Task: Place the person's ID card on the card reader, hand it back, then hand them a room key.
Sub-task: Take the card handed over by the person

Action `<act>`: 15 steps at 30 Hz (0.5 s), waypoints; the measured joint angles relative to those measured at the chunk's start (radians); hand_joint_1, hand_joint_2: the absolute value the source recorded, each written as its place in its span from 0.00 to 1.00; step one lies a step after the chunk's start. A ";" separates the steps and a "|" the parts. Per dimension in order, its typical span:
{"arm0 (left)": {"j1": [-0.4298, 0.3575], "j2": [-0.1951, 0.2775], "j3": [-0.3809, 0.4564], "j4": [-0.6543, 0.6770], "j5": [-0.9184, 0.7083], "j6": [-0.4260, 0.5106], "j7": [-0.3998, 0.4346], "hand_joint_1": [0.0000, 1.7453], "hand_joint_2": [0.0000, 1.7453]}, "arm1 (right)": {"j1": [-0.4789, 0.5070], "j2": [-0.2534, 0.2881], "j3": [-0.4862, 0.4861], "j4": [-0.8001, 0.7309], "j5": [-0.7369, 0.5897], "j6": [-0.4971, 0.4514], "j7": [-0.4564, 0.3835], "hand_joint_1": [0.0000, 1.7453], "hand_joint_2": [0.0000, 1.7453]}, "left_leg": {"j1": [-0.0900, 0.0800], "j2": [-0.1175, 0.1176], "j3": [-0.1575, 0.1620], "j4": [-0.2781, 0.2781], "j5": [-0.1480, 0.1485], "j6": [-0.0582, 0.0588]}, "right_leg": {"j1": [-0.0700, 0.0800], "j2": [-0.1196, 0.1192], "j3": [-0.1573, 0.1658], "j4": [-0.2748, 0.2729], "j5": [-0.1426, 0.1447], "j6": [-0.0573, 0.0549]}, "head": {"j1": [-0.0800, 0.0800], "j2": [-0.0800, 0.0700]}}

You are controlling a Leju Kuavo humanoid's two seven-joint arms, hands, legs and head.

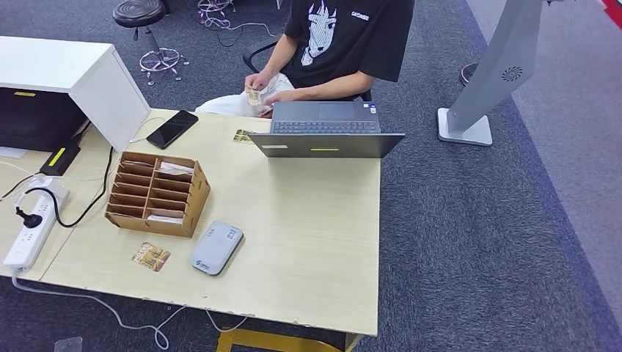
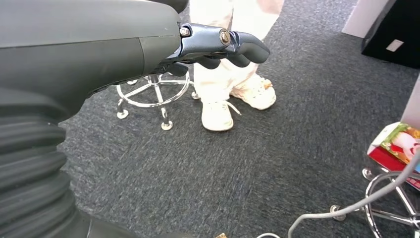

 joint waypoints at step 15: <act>0.000 0.006 -0.019 0.000 0.044 0.000 0.000 0.00 1.00 | 0.000 0.000 -0.002 0.001 0.002 0.000 -0.002 0.00 1.00 | 0.000 0.001 -0.001 0.000 0.000 0.000 | 0.000 0.000 0.000 0.000 0.000 0.000 | 0.000 0.000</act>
